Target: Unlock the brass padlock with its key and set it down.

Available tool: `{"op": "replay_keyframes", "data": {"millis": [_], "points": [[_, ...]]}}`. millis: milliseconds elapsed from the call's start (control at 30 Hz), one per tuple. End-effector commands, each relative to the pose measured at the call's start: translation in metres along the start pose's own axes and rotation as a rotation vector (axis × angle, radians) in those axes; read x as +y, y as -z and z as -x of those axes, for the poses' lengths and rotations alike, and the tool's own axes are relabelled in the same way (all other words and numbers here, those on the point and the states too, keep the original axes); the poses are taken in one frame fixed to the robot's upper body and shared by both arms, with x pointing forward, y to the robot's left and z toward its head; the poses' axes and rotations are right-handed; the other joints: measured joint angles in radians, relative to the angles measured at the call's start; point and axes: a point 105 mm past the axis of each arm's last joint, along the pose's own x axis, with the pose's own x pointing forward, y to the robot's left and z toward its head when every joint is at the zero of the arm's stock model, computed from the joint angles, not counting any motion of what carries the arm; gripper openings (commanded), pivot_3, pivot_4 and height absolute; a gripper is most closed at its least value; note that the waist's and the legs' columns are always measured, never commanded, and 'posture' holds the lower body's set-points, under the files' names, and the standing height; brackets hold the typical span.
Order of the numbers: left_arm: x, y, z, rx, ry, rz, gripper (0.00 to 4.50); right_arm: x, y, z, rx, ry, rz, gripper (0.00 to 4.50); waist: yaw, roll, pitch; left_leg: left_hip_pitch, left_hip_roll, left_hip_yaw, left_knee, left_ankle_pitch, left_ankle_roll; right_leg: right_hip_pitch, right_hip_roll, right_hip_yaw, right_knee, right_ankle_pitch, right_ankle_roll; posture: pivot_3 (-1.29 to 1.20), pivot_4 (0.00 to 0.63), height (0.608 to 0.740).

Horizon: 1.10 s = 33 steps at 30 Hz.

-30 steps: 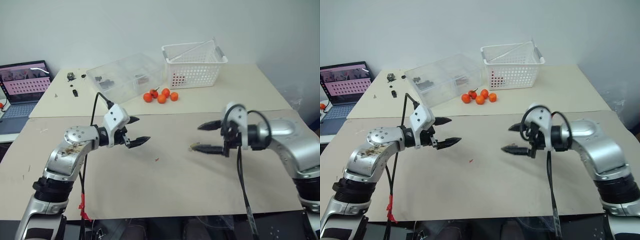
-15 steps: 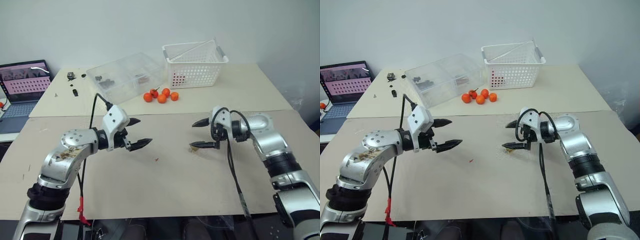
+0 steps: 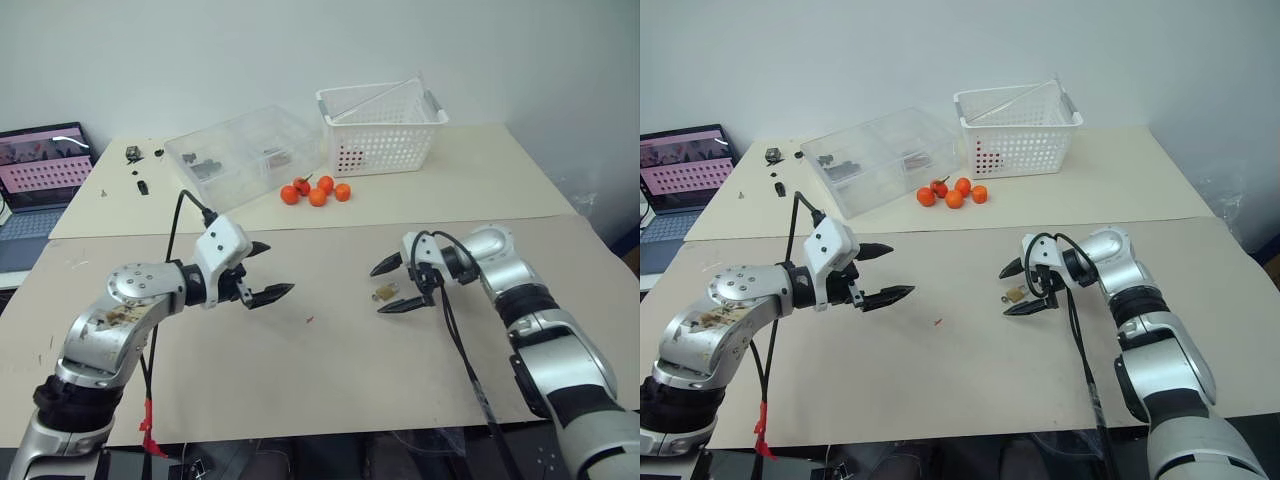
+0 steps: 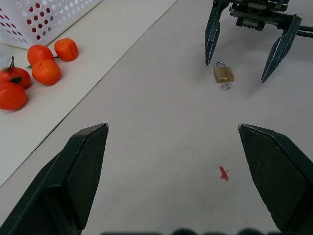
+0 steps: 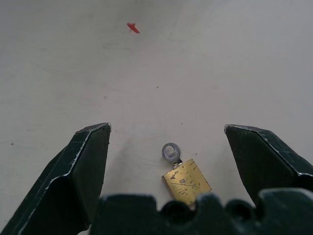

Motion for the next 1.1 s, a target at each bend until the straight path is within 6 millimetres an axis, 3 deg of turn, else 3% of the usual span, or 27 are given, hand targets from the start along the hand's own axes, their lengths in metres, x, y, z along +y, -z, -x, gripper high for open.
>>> {"op": "replay_keyframes", "data": {"millis": [33,367,833,867,933,1100], "points": [[0.002,-0.015,0.009,-0.024,-0.025,-0.044,4.5,-0.008,-0.003,-0.001,0.013,0.024,0.05,4.4,-0.003,0.0,0.0,0.0,0.0,0.0,0.0,0.0,0.0,0.0,0.0,0.0,0.0,0.0,0.0,0.0,0.15,0.74],[0.001,-0.015,0.017,-0.006,-0.045,-0.035,4.5,-0.007,0.01,-0.004,0.06,0.031,0.015,4.4,-0.014,0.0,0.0,0.0,0.0,0.001,0.0,0.0,-0.001,-0.001,0.001,0.002,0.001,0.0,0.0,0.0,0.15,0.74],[0.001,-0.013,0.02,0.002,-0.061,-0.032,4.5,-0.014,0.009,0.001,0.081,0.062,0.001,4.4,-0.015,0.0,0.0,0.0,0.002,0.007,0.0,-0.001,-0.001,-0.006,0.004,0.012,0.006,0.0,0.0,0.0,0.15,0.74],[0.001,-0.013,0.021,0.001,-0.062,-0.032,4.5,-0.014,0.009,0.001,0.079,0.06,-0.004,3.88,-0.015,0.0,0.0,0.0,0.002,0.007,0.0,-0.001,-0.001,-0.007,0.005,0.014,0.006,0.0,0.0,0.0,0.15,0.74],[0.001,-0.013,0.021,0.001,-0.063,-0.032,4.5,-0.014,0.009,0.0,0.078,0.059,-0.007,3.51,-0.015,0.0,0.0,0.0,0.003,0.008,-0.001,-0.001,-0.001,-0.007,0.006,0.017,0.006,0.0,0.0,0.0,0.15,0.74],[0.0,-0.013,0.021,-0.001,-0.065,-0.03,4.5,-0.013,0.009,-0.002,0.077,0.052,-0.013,1.66,-0.016,0.0,0.0,0.0,0.004,0.009,-0.001,-0.001,-0.001,-0.008,0.007,0.019,0.007,0.0,0.0,0.0,0.15,0.74]]}}
